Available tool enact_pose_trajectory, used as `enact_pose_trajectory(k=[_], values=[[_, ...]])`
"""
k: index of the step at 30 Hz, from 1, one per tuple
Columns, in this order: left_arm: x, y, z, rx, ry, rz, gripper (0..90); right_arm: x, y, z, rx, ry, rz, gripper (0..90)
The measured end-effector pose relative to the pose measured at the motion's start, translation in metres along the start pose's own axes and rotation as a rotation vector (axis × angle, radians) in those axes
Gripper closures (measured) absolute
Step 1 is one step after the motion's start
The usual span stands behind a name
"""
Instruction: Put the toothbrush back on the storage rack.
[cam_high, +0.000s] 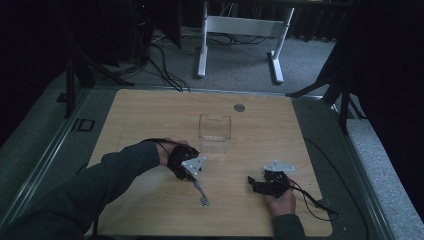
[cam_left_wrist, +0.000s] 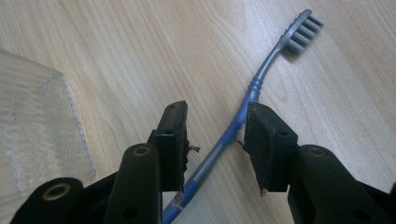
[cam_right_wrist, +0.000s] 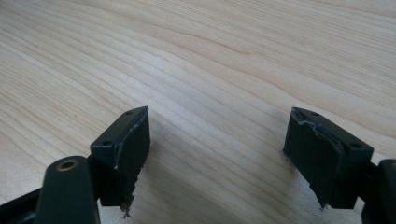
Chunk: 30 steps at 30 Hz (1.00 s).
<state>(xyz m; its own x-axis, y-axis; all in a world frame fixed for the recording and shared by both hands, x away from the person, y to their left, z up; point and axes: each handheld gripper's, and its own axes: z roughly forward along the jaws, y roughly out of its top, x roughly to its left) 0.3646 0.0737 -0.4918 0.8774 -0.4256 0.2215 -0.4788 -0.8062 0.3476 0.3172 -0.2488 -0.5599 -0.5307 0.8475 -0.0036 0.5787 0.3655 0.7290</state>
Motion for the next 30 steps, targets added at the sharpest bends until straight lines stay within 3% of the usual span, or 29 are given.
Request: enact_pose_trajectory(k=[12,15,21,26,30], values=[[0.002,0.005,0.006,0.059,-0.018,0.054,58.5,0.0,0.0,0.0,0.0,-0.002,0.002,22.4],[0.005,0.008,0.006,0.043,-0.055,0.049,59.5,0.0,0.0,0.0,0.0,-0.002,0.002,22.4],[0.001,0.01,0.014,0.062,-0.106,0.076,61.2,0.0,0.0,0.0,0.0,-0.002,0.002,22.4],[0.003,0.01,0.015,0.067,-0.107,0.074,64.8,0.0,0.0,0.0,0.0,-0.002,0.001,22.4],[0.005,0.005,0.014,0.071,-0.125,0.046,66.8,0.0,0.0,0.0,0.0,-0.002,0.002,22.4]])
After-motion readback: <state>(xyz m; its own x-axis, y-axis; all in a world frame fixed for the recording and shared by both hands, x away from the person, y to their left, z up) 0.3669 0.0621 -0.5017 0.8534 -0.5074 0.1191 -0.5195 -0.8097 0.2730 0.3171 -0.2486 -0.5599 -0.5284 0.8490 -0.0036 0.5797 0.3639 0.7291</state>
